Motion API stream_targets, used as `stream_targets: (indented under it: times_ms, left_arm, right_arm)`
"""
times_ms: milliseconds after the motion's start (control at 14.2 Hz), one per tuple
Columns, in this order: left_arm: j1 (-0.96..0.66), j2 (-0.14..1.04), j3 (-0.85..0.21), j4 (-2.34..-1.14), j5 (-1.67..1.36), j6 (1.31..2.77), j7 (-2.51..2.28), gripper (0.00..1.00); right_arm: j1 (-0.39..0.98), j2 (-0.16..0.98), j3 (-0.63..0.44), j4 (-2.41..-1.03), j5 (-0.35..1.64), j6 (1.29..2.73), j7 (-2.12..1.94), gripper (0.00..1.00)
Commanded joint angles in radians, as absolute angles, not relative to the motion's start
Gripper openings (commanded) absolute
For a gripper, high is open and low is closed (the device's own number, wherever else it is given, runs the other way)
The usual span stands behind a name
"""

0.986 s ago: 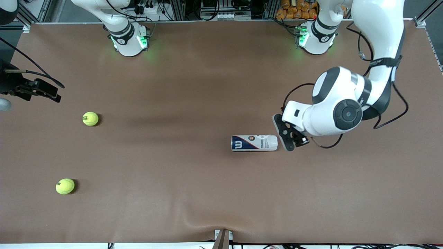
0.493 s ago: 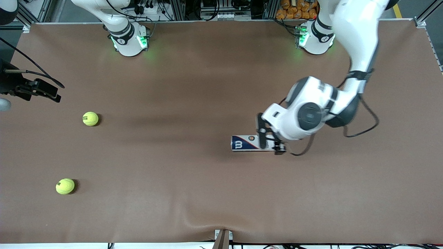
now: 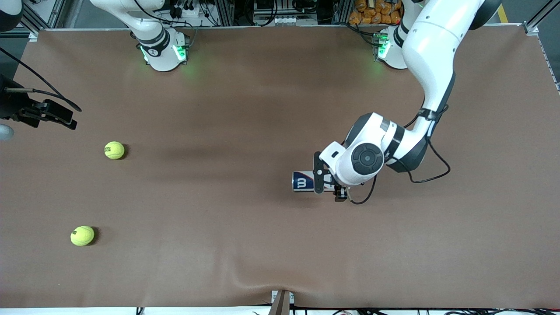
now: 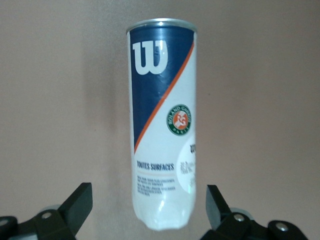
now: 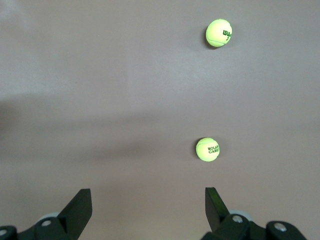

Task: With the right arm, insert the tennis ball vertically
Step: 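Grasp the can with the left gripper and tip it upright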

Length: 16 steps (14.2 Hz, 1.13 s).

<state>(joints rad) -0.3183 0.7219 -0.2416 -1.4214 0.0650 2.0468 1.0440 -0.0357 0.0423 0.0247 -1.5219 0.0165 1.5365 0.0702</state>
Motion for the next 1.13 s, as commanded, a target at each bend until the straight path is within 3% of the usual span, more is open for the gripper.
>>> stream_targets:
  times_ms: [0, 1056]
  left_arm:
    - [-0.325, 0.767, -0.242, -1.393, 0.086, 2.101, 1.057, 1.00]
    - [-0.373, 0.816, -0.241, -1.397, 0.087, 2.154, 1.040, 1.00]
  right_arm:
    - [-0.041, 0.040, 0.028, -1.513, 0.009, 1.523, 0.071, 1.00]
    - [-0.041, 0.040, 0.028, -1.513, 0.009, 1.525, 0.071, 1.00]
